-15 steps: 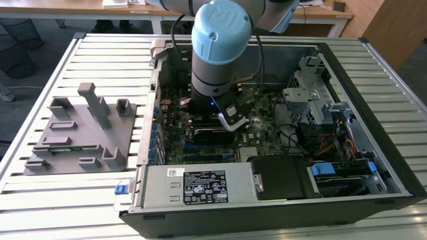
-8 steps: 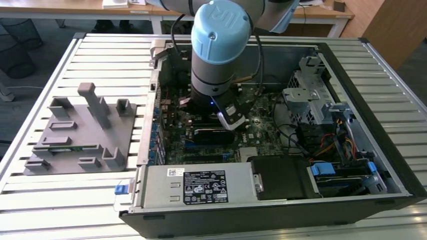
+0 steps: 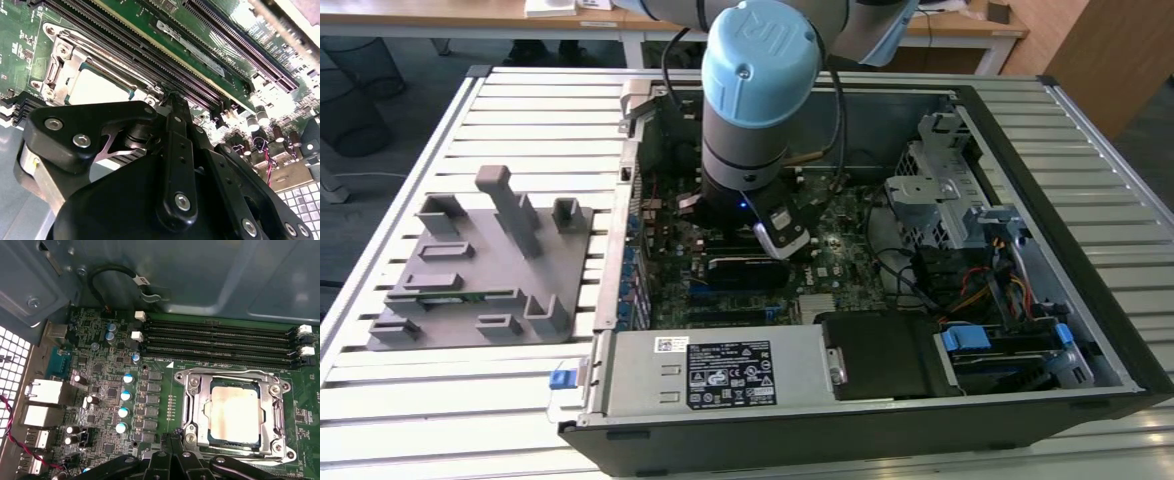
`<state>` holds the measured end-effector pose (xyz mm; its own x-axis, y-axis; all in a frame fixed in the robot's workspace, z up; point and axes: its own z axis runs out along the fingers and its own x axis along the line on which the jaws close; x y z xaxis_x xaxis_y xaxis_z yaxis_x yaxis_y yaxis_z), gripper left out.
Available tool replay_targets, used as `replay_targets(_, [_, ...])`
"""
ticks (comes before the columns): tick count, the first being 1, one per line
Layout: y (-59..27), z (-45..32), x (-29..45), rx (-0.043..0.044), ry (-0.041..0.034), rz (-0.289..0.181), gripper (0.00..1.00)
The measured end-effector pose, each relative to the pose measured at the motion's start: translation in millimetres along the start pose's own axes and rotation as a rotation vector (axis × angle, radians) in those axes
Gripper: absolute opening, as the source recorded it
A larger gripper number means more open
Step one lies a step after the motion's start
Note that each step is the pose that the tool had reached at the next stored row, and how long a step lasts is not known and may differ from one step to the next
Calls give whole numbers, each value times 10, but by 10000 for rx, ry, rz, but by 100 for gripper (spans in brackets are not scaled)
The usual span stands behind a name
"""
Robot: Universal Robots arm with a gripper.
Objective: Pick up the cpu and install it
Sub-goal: 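Install the second cpu locking lever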
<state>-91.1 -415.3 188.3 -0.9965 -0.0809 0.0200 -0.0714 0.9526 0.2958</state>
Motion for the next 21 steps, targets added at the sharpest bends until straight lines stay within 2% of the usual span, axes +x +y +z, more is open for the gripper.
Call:
replay_targets(4, [4, -12, 3, 1, 0, 0, 11])
replay_targets(15, [42, -134, 7, 0, -1, 0, 11])
replay_targets(21, [52, -168, 7, 2, -7, -2, 11])
